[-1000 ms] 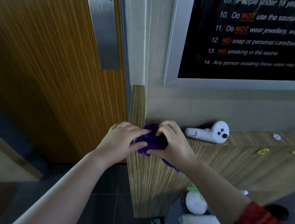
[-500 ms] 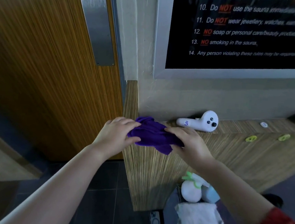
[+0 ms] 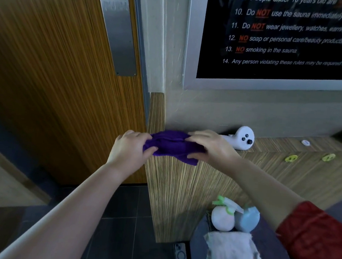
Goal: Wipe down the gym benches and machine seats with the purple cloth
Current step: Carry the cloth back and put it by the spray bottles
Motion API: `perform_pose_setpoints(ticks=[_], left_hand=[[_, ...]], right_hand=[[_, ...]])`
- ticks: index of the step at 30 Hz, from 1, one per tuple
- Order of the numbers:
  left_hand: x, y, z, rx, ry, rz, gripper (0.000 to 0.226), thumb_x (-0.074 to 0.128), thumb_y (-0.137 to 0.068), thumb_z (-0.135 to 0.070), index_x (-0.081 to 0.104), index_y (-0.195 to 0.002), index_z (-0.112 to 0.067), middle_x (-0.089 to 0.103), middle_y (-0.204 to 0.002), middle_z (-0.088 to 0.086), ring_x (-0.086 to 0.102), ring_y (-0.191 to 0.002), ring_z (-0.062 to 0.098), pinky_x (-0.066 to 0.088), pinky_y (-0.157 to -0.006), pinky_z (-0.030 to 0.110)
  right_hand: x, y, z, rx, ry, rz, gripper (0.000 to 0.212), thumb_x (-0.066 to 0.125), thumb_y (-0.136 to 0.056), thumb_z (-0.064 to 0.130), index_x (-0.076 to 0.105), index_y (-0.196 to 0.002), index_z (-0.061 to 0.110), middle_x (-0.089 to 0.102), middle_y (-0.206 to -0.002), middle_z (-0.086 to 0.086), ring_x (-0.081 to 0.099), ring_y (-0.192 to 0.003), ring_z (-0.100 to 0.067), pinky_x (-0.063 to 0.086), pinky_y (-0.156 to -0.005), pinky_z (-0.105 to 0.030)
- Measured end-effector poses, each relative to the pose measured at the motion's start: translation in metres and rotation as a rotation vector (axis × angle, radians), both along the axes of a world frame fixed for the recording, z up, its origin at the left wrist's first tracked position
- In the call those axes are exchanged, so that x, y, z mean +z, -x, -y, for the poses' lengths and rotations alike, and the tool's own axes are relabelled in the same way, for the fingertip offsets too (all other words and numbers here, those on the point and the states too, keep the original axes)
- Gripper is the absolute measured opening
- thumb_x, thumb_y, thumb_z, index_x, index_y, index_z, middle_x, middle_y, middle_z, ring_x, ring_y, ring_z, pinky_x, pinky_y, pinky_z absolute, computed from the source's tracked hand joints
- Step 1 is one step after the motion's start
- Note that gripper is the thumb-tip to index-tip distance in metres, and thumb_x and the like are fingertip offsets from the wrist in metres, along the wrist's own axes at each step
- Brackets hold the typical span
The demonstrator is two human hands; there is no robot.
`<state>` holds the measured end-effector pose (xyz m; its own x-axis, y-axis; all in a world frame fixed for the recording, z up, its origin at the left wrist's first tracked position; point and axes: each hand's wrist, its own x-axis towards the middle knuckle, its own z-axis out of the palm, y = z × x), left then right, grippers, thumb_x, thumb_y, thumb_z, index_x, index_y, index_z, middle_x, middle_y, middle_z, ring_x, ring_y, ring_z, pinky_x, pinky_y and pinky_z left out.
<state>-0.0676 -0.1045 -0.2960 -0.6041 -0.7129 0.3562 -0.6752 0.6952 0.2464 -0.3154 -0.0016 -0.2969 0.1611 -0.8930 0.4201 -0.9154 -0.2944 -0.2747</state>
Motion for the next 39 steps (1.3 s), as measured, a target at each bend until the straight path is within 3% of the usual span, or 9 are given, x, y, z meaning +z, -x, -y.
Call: perform_pose_setpoints(ticks=[2,5,8,11,16,20,26,33,39], left_hand=[[0.001,0.0,0.001,-0.003,0.005,0.015,0.036,0.053,-0.09,-0.049,0.062,-0.117,-0.026,0.066,-0.103,-0.012,0.053,-0.102,0.011,0.043,-0.089,0.036],[0.002,0.0,0.003,-0.002,-0.006,0.026,0.036,0.053,-0.09,-0.051,0.062,-0.116,-0.027,0.067,-0.102,-0.013,0.052,-0.102,0.011,0.042,-0.088,0.035],[0.004,-0.001,0.004,-0.021,0.018,0.037,0.036,0.055,-0.088,-0.05,0.063,-0.114,-0.026,0.062,-0.111,-0.011,0.05,-0.109,0.012,0.042,-0.092,0.035],[0.005,0.001,0.005,-0.064,0.011,0.04,0.031,0.059,-0.088,-0.045,0.062,-0.111,-0.024,0.054,-0.128,-0.007,0.046,-0.123,0.014,0.04,-0.103,0.04],[0.005,0.002,0.005,-0.112,-0.015,0.029,0.021,0.057,-0.09,-0.042,0.057,-0.102,-0.025,0.059,-0.094,-0.012,0.054,-0.09,0.006,0.046,-0.092,0.035],[0.005,0.003,0.002,-0.123,-0.002,-0.018,0.029,0.056,-0.092,-0.038,0.054,-0.117,-0.023,0.062,-0.097,-0.007,0.058,-0.09,0.009,0.048,-0.089,0.034],[-0.005,0.015,-0.005,-0.198,-0.02,-0.062,0.035,0.054,-0.094,-0.029,0.053,-0.129,-0.026,0.062,-0.105,-0.002,0.058,-0.093,0.01,0.051,-0.079,0.028],[-0.008,0.012,0.0,-0.195,-0.112,-0.1,0.034,0.057,-0.093,-0.033,0.054,-0.127,-0.032,0.057,-0.103,-0.009,0.055,-0.087,0.002,0.046,-0.071,0.016],[-0.006,0.011,0.005,-0.213,-0.14,-0.113,0.035,0.059,-0.092,-0.03,0.055,-0.127,-0.031,0.056,-0.118,-0.009,0.055,-0.102,0.004,0.047,-0.084,0.018]], right_hand=[[-0.007,0.003,-0.003,-0.011,-0.013,0.021,0.051,0.073,-0.074,0.044,0.066,-0.115,0.014,0.063,-0.123,-0.009,0.059,-0.112,-0.022,0.043,-0.099,-0.031],[-0.008,-0.001,-0.003,-0.043,0.017,0.069,0.047,0.063,-0.081,0.049,0.068,-0.114,0.016,0.063,-0.124,-0.008,0.059,-0.113,-0.021,0.045,-0.098,-0.034],[-0.014,-0.004,-0.002,-0.062,0.067,0.087,0.033,0.065,-0.084,0.036,0.07,-0.11,0.016,0.063,-0.123,-0.009,0.061,-0.111,-0.022,0.048,-0.095,-0.037],[-0.029,-0.011,-0.006,-0.107,0.051,0.151,0.04,0.076,-0.077,0.027,0.068,-0.114,0.016,0.057,-0.132,-0.01,0.056,-0.116,-0.026,0.044,-0.099,-0.039],[-0.034,-0.014,-0.005,-0.12,0.088,0.059,0.042,0.077,-0.074,0.012,0.067,-0.115,0.013,0.059,-0.127,-0.012,0.057,-0.111,-0.032,0.046,-0.094,-0.047],[-0.017,0.0,-0.001,-0.034,0.138,-0.024,0.032,0.072,-0.076,0.008,0.07,-0.108,0.011,0.065,-0.115,-0.014,0.062,-0.1,-0.033,0.049,-0.09,-0.04],[-0.01,0.011,0.005,-0.085,0.071,-0.075,0.044,0.067,-0.073,-0.006,0.068,-0.114,0.011,0.061,-0.123,-0.01,0.057,-0.112,-0.03,0.045,-0.097,-0.038],[-0.013,0.008,-0.003,-0.085,-0.022,-0.016,0.044,0.058,-0.084,0.036,0.064,-0.119,0.01,0.057,-0.131,-0.009,0.054,-0.119,-0.022,0.044,-0.1,-0.033],[-0.018,0.008,0.005,-0.125,0.062,0.019,0.027,0.071,-0.081,0.015,0.071,-0.107,0.009,0.066,-0.117,-0.01,0.062,-0.108,-0.026,0.043,-0.096,-0.031]])
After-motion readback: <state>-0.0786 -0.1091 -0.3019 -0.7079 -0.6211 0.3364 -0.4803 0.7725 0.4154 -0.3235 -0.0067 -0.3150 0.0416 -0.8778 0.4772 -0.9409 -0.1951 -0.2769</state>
